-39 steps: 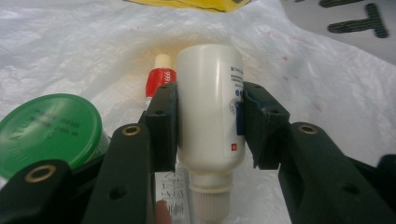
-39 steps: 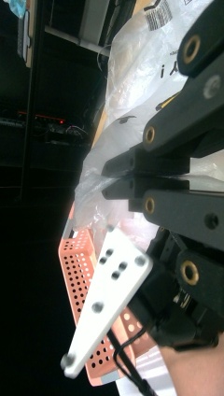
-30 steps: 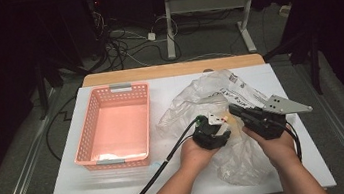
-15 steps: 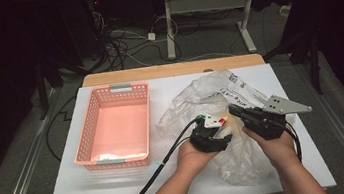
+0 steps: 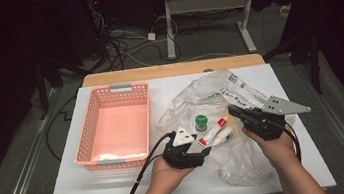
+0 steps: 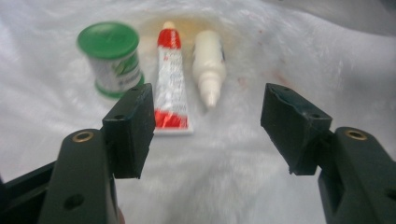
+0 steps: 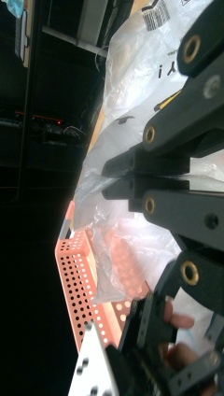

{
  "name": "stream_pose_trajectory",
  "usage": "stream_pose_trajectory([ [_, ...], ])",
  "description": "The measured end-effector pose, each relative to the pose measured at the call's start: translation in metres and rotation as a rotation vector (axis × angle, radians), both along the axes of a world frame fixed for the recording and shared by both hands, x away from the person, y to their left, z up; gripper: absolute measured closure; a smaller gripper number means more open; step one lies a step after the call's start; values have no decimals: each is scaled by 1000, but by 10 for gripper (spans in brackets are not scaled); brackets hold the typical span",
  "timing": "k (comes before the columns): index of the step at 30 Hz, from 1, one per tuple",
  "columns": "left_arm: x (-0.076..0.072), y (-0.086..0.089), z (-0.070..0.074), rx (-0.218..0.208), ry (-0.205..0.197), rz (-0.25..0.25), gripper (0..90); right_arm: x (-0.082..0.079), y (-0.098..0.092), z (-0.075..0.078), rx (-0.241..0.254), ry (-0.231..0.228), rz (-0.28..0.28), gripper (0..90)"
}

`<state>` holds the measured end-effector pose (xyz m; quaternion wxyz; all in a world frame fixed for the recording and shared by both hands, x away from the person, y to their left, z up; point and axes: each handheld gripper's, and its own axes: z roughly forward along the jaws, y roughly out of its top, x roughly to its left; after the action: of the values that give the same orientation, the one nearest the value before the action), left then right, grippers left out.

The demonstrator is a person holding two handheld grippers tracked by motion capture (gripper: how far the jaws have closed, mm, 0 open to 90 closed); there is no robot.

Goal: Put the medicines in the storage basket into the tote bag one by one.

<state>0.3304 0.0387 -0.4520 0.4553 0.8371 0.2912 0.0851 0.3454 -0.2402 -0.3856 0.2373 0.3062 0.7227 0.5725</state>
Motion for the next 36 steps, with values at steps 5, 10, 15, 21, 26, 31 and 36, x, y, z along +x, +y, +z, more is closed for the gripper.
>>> stream_pose_trajectory([
  [5, -13, 17, -7, 47, 11, 3, 273, -1, 1, 0, -6, 3, -2, 900],
  [10, -21, 22, -20, 119, 43, 19, 162, 0, 1, -1, -7, 2, -1, 900],
  [15, -20, 12, -31, 191, 92, -2, 151, -1, 1, 0, -9, 2, -3, 900],
  [21, -18, -3, -32, 226, 71, -9, 159, -2, 1, 0, -8, 7, -12, 900],
  [26, -12, -13, -31, 229, 58, -31, 219, -5, -4, 0, -9, 5, -34, 900],
  [31, -11, -21, -31, 217, 30, -73, 405, -7, -8, -2, -18, 8, -44, 900],
  [36, -10, -21, -31, 202, 38, -87, 540, -10, -8, -1, -19, 5, -43, 900],
])
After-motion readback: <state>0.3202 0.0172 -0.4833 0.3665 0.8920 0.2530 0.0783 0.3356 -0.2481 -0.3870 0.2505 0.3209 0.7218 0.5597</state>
